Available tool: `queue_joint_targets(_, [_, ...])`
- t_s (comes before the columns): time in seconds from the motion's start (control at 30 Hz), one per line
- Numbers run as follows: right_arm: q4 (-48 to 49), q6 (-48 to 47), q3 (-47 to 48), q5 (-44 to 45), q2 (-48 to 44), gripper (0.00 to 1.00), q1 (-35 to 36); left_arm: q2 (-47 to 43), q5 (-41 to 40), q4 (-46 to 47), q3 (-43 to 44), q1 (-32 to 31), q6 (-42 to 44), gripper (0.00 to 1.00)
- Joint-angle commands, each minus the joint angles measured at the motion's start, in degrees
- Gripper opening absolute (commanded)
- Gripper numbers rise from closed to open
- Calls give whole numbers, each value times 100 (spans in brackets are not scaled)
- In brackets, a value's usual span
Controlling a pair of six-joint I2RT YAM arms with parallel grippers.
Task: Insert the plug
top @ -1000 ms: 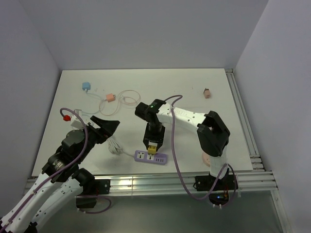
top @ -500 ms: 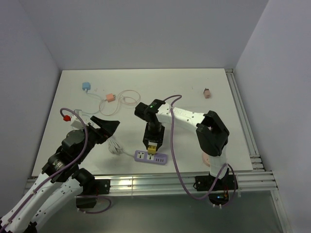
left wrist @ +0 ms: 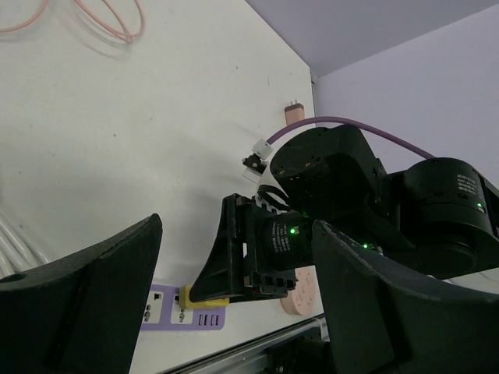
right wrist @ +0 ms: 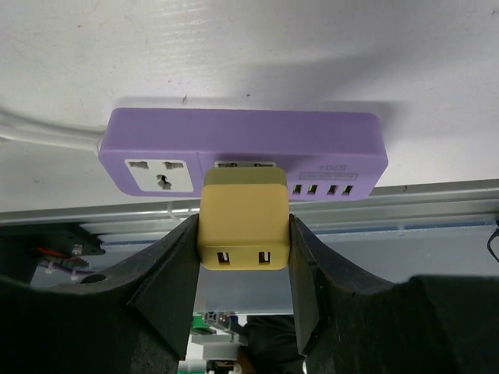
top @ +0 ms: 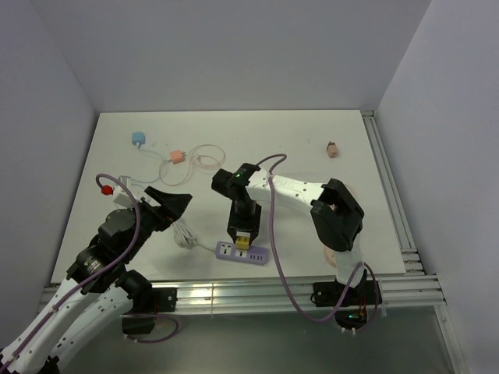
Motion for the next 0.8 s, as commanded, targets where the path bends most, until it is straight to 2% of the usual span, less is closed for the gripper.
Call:
queue_joint_targets(0.0, [-16, 14, 187, 326, 56, 0, 34, -72, -61, -3, 240, -25, 125, 82])
queue_joint_targets(0.23, [-15, 180, 195, 703, 65, 0, 60, -72, -53, -39, 248, -25, 107, 82])
queue_joint_targets(0.4, [625, 392, -200, 862, 73, 0, 166, -63, 9, 5, 231, -26, 90, 82])
queue_joint_targets(0.63, [881, 5, -481, 511, 583, 0, 219, -151, -26, -170, 310, -26, 99, 82])
queue_joint_targets(0.77, [1057, -311, -543, 545, 513, 0, 219, -177, -18, -162, 301, -25, 99, 82])
